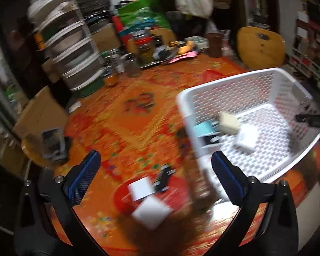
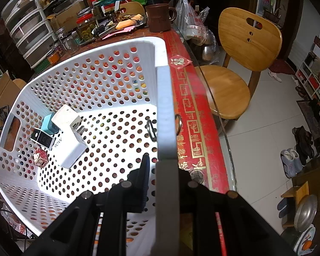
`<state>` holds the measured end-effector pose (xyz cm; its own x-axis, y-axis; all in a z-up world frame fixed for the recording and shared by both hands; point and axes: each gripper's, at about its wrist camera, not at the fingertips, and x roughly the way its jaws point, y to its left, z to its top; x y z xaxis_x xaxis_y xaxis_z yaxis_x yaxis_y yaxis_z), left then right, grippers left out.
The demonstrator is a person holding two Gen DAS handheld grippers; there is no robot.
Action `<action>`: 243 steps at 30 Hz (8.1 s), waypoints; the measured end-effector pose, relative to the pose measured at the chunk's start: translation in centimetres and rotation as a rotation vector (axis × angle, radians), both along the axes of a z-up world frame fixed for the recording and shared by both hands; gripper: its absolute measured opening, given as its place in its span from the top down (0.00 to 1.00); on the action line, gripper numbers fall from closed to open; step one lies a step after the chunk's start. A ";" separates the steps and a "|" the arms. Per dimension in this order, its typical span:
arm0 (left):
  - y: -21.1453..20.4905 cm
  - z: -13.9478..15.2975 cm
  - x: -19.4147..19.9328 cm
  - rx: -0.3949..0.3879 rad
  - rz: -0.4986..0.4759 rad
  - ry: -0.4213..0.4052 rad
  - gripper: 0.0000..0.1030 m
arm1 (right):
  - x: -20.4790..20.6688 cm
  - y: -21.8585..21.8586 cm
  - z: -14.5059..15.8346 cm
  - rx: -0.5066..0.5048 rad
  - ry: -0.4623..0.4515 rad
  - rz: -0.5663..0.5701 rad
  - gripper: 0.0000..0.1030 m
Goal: Organize rigid objects
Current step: 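Grasp the yellow-black toy car with the left tool and lift it, then lower the toy car into the basket and release it from the left tool, then grasp a white square charger with the left tool and lift it, then carry the white charger into the basket and open the left tool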
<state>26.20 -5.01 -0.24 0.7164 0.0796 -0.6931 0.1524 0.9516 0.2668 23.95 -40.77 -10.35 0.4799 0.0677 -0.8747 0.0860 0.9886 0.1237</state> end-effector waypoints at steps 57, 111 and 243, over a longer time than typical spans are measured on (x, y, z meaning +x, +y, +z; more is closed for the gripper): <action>5.6 -15.4 10.8 -0.171 0.039 0.359 0.78 | -0.2 0.3 -0.1 -0.002 -0.004 -0.003 0.84; -18.0 -7.6 6.5 0.061 -0.233 0.322 0.77 | -0.4 0.4 -0.2 0.007 -0.010 0.006 0.84; -20.1 -8.4 7.1 -0.037 -0.212 0.398 0.46 | -0.3 0.7 -0.1 0.007 -0.016 0.032 0.82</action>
<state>33.31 -25.10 -8.61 0.3910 -0.0700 -0.9177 0.4285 0.8963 0.1142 23.60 -40.07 -10.44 0.4916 0.0895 -0.8662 0.0523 0.9899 0.1320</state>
